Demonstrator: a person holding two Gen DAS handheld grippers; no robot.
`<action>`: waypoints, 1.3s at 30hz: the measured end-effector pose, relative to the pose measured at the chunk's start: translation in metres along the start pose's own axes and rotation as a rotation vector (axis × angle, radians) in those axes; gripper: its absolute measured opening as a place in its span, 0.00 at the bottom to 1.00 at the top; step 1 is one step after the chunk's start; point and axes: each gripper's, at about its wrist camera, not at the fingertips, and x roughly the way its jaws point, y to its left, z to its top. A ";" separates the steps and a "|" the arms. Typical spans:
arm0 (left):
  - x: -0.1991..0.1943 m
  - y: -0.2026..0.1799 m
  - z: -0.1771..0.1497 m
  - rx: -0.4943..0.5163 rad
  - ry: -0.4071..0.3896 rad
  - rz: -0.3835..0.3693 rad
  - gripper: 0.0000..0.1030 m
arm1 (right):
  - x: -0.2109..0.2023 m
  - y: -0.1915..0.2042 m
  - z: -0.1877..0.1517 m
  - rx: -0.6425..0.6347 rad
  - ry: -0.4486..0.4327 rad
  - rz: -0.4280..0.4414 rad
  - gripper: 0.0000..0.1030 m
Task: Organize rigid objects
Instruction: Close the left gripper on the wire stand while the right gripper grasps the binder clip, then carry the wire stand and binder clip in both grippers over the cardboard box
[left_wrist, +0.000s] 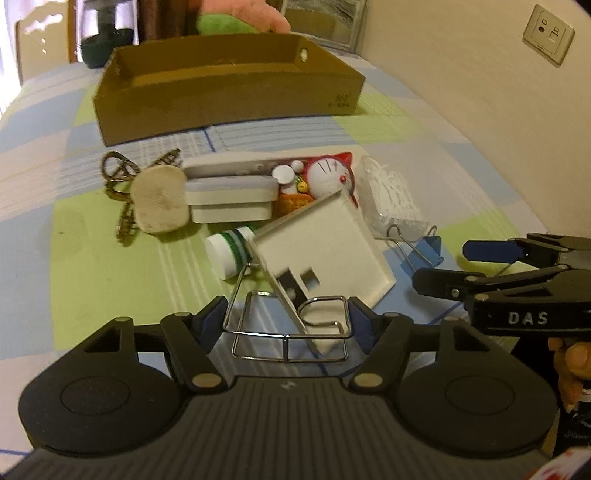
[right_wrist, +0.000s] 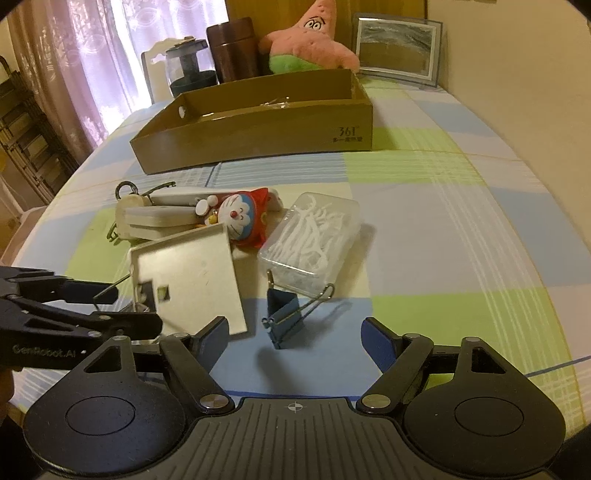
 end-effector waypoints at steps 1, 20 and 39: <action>-0.002 0.001 -0.001 -0.009 -0.005 0.007 0.64 | 0.001 0.001 0.000 0.000 0.000 0.002 0.69; -0.042 0.011 0.008 -0.001 -0.122 0.124 0.63 | 0.021 0.009 0.004 -0.011 0.010 -0.017 0.37; -0.050 0.007 0.006 -0.022 -0.128 0.117 0.63 | -0.014 0.000 0.004 0.003 -0.052 -0.039 0.11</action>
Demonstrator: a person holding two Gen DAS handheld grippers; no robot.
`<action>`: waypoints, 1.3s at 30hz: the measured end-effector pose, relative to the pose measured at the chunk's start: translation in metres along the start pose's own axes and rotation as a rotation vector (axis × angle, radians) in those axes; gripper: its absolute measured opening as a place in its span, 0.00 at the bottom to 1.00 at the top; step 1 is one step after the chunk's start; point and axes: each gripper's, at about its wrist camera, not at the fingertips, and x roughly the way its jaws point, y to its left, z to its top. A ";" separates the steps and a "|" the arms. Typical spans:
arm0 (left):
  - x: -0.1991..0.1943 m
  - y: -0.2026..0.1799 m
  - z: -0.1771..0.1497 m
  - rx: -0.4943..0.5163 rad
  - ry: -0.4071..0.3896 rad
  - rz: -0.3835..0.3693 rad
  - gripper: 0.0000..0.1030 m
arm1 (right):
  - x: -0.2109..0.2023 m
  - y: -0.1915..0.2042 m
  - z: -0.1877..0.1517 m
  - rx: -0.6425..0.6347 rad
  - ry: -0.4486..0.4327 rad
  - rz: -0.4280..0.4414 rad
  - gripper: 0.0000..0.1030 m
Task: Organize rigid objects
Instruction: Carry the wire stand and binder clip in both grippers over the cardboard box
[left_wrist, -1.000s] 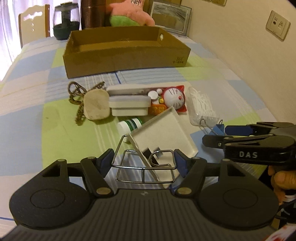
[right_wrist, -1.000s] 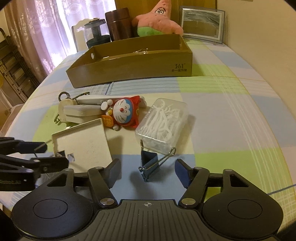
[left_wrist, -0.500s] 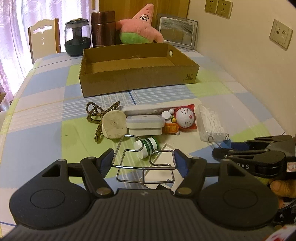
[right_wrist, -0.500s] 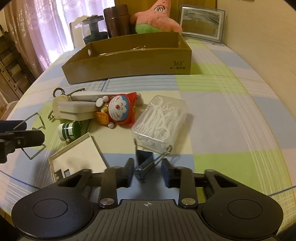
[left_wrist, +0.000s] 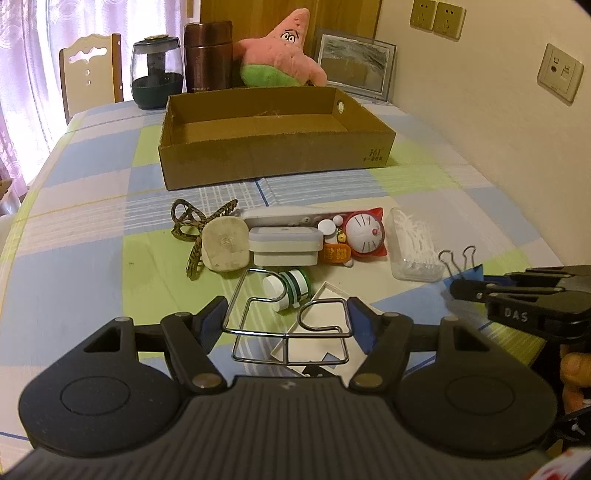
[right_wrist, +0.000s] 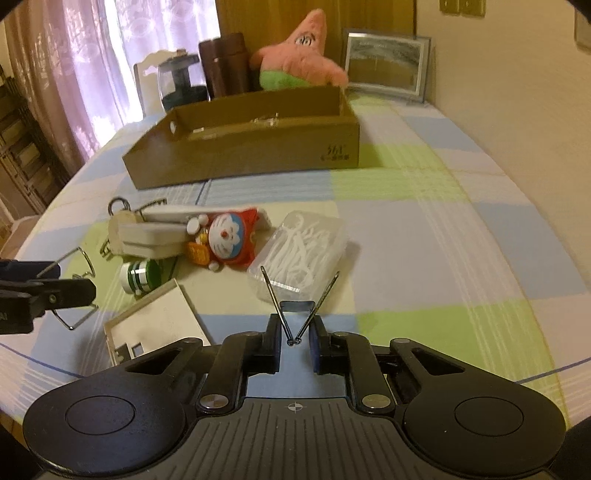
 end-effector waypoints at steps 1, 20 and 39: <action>-0.001 0.000 0.001 -0.001 -0.003 0.000 0.64 | -0.003 0.000 0.002 -0.001 -0.006 0.002 0.11; 0.003 0.016 0.098 -0.005 -0.133 0.031 0.64 | -0.002 0.004 0.119 -0.118 -0.152 0.102 0.11; 0.077 0.066 0.199 -0.099 -0.135 0.078 0.64 | 0.114 0.001 0.238 -0.140 -0.057 0.135 0.11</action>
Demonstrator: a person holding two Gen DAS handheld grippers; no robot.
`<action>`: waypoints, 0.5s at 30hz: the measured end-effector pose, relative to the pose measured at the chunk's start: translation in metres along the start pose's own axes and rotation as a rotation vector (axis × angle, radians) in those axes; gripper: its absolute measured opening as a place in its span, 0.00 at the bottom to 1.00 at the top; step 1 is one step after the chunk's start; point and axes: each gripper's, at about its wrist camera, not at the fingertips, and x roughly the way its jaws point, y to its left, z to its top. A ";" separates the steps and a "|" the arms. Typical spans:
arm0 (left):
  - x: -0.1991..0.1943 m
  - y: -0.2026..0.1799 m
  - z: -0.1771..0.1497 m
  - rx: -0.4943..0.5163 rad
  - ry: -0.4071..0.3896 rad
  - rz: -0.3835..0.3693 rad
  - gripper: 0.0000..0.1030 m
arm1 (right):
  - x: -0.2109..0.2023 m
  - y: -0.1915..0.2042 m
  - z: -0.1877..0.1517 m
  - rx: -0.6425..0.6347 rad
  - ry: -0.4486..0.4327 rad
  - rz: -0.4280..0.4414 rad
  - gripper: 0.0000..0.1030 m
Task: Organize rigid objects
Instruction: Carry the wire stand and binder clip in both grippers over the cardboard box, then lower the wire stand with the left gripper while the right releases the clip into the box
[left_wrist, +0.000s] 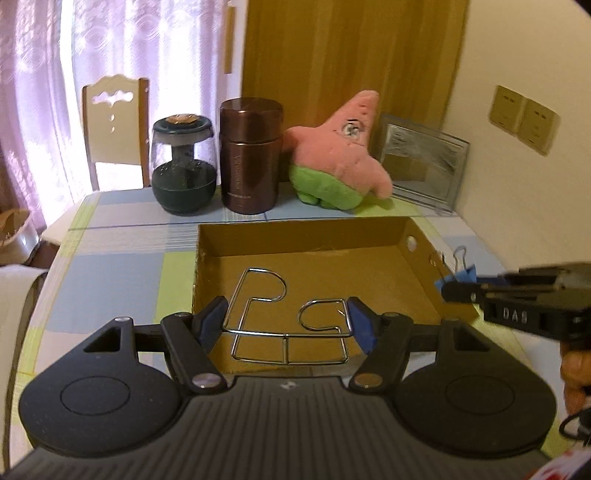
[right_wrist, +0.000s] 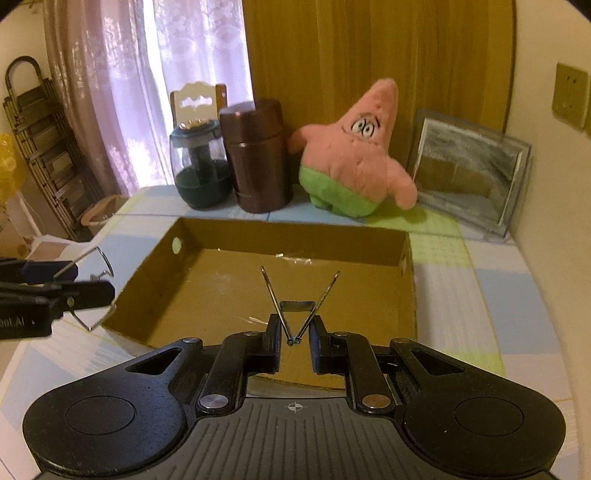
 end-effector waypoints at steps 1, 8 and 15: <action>0.004 0.002 0.001 -0.011 0.004 -0.001 0.64 | 0.006 -0.002 0.001 0.005 0.010 -0.002 0.11; 0.035 0.007 0.007 -0.025 0.041 0.023 0.64 | 0.028 -0.012 0.002 0.026 0.052 -0.010 0.11; 0.061 0.008 0.006 -0.027 0.076 0.031 0.64 | 0.040 -0.016 0.005 0.039 0.070 -0.014 0.11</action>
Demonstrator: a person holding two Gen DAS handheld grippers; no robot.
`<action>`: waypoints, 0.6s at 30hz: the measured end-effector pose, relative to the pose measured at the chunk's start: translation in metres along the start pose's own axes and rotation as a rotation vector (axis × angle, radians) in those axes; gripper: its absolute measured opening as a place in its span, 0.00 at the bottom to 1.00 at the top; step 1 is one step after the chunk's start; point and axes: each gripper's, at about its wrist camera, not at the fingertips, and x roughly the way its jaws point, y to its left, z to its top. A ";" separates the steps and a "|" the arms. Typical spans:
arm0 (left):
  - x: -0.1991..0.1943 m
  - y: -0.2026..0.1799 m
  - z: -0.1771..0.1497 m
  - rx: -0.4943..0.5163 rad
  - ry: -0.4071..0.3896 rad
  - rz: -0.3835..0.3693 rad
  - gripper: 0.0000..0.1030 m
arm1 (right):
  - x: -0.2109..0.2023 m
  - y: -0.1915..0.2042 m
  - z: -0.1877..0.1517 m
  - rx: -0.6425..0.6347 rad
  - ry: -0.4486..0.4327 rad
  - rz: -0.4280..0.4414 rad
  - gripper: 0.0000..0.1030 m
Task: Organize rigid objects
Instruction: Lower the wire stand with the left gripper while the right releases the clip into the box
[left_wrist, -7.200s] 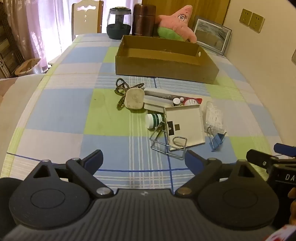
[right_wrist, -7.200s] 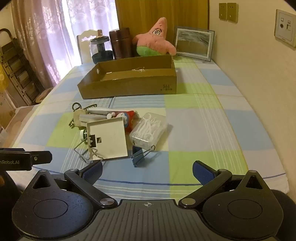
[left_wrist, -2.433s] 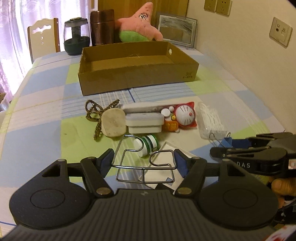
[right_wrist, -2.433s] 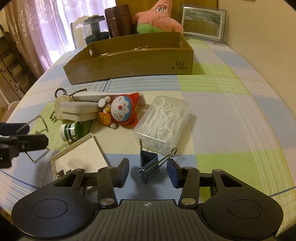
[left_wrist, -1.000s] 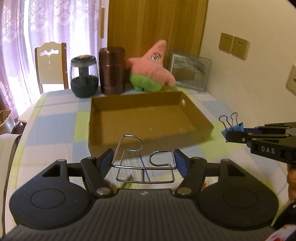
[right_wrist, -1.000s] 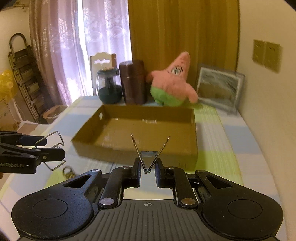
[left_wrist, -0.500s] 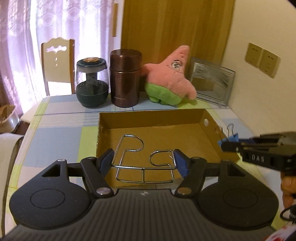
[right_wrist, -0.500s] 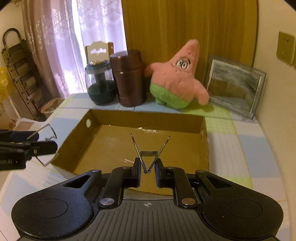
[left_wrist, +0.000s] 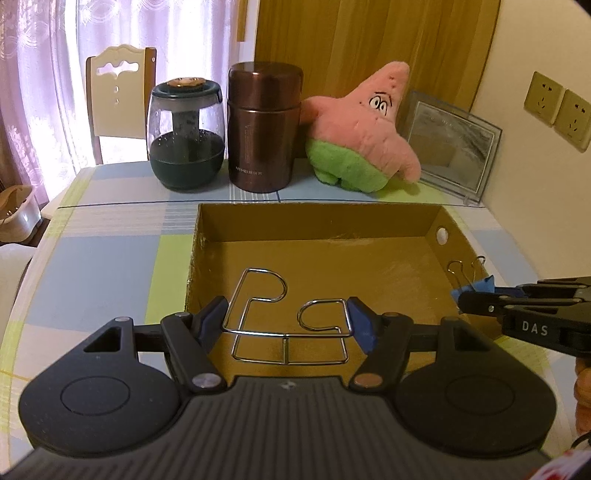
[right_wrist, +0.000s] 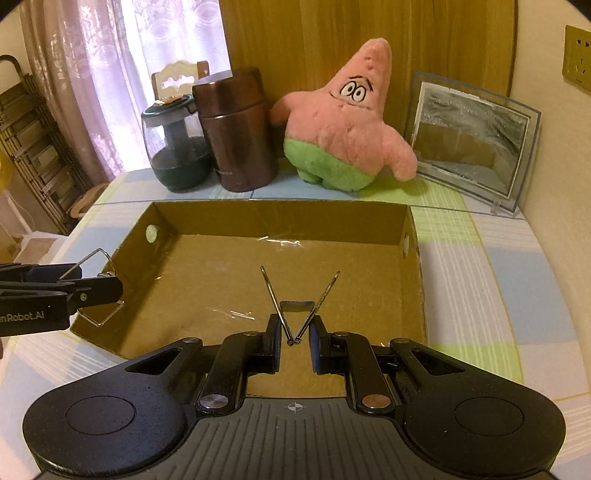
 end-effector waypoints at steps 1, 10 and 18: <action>0.002 0.000 0.000 -0.001 0.002 0.000 0.64 | 0.002 -0.001 0.000 -0.001 0.003 0.000 0.11; 0.018 0.001 0.001 -0.017 0.015 -0.009 0.64 | 0.012 -0.005 -0.003 0.011 0.025 0.000 0.11; 0.023 0.004 0.001 -0.045 0.006 -0.014 0.73 | 0.014 -0.010 -0.002 0.035 0.015 0.003 0.11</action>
